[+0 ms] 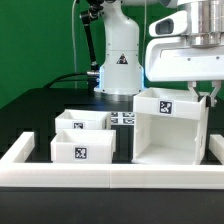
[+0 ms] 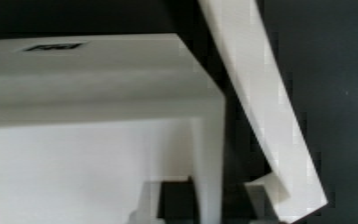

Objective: Assemble drawer

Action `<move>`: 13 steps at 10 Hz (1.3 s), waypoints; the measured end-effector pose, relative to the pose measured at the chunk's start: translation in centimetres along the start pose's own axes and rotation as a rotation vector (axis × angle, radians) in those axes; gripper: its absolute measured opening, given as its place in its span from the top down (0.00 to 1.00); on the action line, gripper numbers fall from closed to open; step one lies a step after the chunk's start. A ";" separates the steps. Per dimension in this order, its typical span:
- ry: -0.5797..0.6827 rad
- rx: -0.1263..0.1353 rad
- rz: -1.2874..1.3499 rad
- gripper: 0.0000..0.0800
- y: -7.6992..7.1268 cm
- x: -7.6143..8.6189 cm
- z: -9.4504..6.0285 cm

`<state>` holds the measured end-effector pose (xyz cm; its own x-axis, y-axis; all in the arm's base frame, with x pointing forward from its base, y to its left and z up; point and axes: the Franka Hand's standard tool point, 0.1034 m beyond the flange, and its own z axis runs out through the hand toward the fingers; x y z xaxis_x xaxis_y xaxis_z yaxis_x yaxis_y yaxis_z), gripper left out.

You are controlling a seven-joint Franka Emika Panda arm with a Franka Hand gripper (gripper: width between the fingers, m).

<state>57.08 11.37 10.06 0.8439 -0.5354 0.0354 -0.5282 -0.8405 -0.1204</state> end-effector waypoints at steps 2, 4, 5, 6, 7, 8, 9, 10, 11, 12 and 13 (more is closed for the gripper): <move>0.003 0.025 0.212 0.95 -0.1 1.1 0.0; 0.006 0.034 0.300 0.95 0.5 2.0 -0.4; -0.001 0.041 0.377 0.95 0.1 1.7 -0.4; -0.008 0.046 0.417 0.95 -0.1 1.5 -0.4; -0.013 0.051 0.452 0.95 -0.2 1.4 -0.4; -0.022 0.057 0.545 0.95 -0.4 1.3 -0.4; -0.023 0.057 0.559 0.95 -0.3 1.4 -0.4; -0.031 0.060 0.641 0.95 -0.3 1.4 -0.4; -0.048 0.067 0.742 0.95 -0.1 1.5 -0.1; -0.064 0.079 0.841 0.95 -0.3 2.0 0.1; -0.069 0.085 0.897 0.95 -0.7 2.2 0.1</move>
Offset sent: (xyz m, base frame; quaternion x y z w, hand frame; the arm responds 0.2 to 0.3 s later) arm 0.0002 -0.0401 0.0009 -0.0226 0.0067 0.1073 0.9939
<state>59.36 10.77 10.07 0.1238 -0.9783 -0.1663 -0.9841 -0.0995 -0.1469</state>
